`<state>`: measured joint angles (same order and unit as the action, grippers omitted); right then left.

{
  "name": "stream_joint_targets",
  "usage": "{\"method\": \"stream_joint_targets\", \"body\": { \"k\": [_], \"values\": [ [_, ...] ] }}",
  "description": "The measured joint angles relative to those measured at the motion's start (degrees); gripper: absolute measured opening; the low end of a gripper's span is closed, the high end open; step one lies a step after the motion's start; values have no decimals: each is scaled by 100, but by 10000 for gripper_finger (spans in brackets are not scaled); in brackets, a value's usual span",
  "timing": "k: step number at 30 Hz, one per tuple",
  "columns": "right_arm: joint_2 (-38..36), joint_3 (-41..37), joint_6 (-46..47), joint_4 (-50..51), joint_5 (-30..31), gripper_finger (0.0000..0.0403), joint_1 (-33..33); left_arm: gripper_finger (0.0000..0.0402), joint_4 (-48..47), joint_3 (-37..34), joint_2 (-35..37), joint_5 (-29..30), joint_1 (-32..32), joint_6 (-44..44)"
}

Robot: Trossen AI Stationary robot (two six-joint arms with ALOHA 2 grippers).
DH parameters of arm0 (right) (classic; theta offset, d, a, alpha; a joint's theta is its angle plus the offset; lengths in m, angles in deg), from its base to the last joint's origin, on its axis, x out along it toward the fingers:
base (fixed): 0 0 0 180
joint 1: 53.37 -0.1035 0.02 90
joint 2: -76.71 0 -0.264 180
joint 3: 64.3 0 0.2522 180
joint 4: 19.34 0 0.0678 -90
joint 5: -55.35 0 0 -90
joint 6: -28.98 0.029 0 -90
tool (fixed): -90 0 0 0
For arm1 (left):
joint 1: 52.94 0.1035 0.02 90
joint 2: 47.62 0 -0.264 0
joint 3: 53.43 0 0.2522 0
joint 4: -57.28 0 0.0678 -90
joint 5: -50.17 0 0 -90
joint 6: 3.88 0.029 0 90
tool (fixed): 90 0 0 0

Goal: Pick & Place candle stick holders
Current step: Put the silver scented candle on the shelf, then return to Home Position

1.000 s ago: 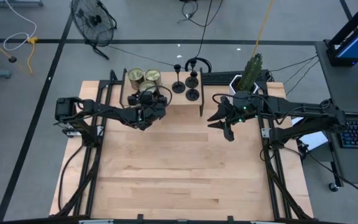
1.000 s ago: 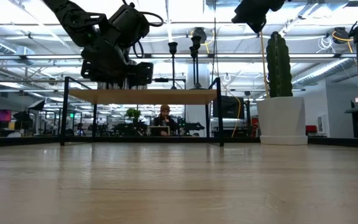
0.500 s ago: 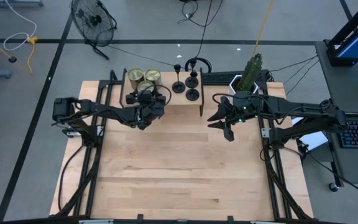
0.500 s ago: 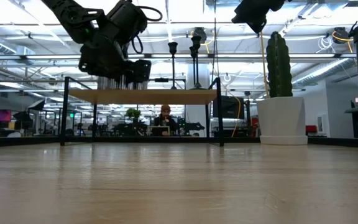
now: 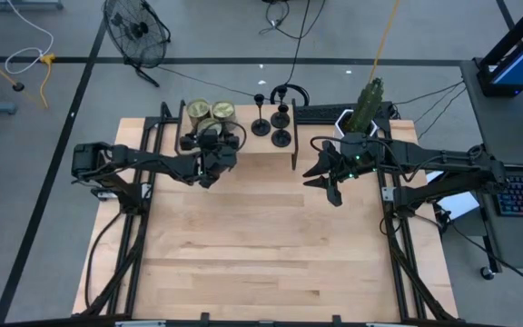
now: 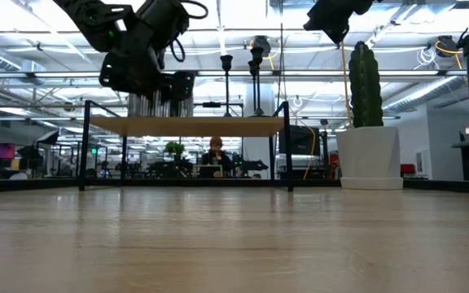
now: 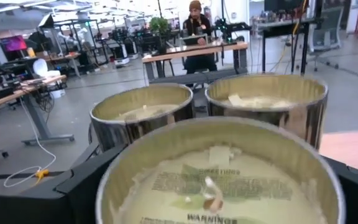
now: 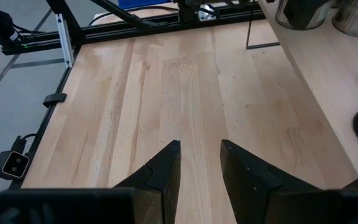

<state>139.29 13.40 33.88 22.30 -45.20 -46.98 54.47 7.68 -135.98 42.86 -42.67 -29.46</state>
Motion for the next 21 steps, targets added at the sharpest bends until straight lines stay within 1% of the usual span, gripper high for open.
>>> {"method": "stream_joint_targets", "body": {
  "k": [11, 18, 21],
  "values": [
    [0, 0, 0, -2, 0, 105, 0, 397, -24, -1, 227, -112, -34, 31],
    [0, 0, 0, 0, 0, 105, 0, 397, 119, -8, 459, -33, -136, 202],
    [0, 0, -2, 5, 0, 105, 0, 397, 267, -9, 637, -2, -142, 462]
  ]
}}
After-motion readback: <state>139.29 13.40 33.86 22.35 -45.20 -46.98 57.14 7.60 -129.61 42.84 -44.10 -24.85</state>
